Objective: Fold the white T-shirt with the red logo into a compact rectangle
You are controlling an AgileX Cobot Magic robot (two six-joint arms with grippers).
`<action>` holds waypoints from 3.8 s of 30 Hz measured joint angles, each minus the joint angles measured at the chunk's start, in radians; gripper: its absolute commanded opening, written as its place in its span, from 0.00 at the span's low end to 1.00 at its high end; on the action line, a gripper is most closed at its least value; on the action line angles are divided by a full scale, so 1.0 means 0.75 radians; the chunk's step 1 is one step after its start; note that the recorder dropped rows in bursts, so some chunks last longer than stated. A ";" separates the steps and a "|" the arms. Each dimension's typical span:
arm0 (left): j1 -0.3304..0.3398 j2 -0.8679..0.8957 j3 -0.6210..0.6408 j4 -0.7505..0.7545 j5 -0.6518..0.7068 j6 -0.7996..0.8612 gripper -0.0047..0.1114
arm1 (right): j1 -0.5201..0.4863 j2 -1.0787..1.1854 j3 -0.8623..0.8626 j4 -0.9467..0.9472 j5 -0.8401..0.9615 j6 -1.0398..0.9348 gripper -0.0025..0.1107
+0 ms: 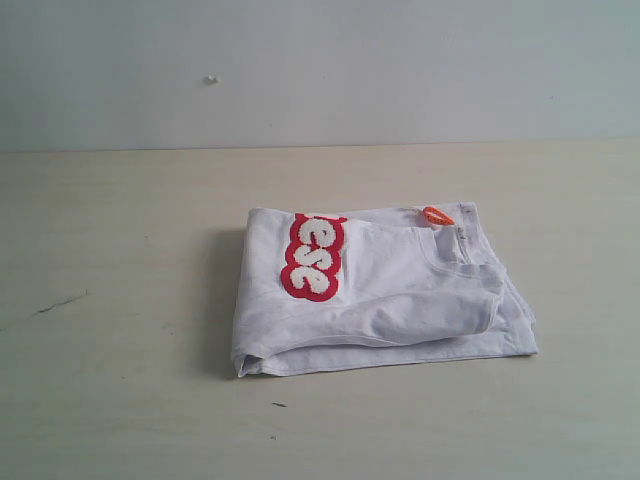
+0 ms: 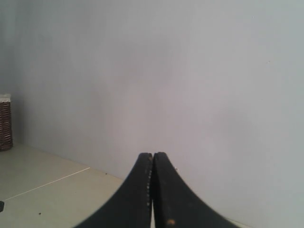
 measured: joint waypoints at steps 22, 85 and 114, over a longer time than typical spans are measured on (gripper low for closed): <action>0.000 0.000 0.000 0.000 0.016 0.001 0.04 | 0.000 0.000 0.000 0.000 0.000 0.000 0.02; 0.000 0.000 0.000 0.000 0.016 0.003 0.04 | -0.458 0.002 0.517 -0.528 -0.625 0.331 0.02; 0.000 0.000 0.000 0.000 0.016 0.003 0.04 | -0.458 0.005 0.953 -0.539 -0.469 0.421 0.02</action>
